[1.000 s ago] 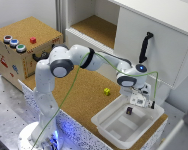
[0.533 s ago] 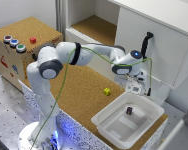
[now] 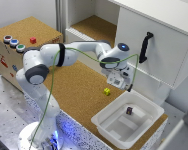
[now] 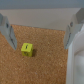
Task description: Push the yellow block to the left
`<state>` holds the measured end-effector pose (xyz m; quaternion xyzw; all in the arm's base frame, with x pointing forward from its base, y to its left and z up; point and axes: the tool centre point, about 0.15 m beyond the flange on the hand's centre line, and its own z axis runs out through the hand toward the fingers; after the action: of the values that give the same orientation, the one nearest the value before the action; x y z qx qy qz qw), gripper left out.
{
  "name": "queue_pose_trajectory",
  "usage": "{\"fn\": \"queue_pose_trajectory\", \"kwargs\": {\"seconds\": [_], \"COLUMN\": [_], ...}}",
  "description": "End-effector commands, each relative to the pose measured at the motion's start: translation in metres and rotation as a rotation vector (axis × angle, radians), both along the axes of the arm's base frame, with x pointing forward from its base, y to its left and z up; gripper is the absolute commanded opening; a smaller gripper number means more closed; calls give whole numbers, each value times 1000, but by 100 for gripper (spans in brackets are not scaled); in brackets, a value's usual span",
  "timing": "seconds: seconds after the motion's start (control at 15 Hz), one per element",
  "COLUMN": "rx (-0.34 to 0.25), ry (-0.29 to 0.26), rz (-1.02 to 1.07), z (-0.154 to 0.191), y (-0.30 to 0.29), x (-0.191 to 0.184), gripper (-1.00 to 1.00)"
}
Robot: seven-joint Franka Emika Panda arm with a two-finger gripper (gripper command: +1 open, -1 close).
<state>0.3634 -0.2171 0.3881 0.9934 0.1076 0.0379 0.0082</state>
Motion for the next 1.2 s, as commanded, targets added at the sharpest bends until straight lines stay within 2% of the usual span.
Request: {"fn": "queue_pose_trajectory", "kwargs": {"seconds": [0.0,0.6,0.67,0.73,0.8,0.93,1.07,1.13], "rx": [-137,-137,-29,-2,30,91,68,79], "ry": [-37,-37,6,57,84,91,97,110], "rz": [-37,-37,-19,-26,-33,-33,-19,-14], "z": [-10,-10,-3,-15,-29,-56,-74,-82], "y": [21,21,10,-3,-13,-20,-11,-9], "x": [-10,-10,-4,6,14,27,35,39], "gripper": [100,100,100,100,100,100,100,100]}}
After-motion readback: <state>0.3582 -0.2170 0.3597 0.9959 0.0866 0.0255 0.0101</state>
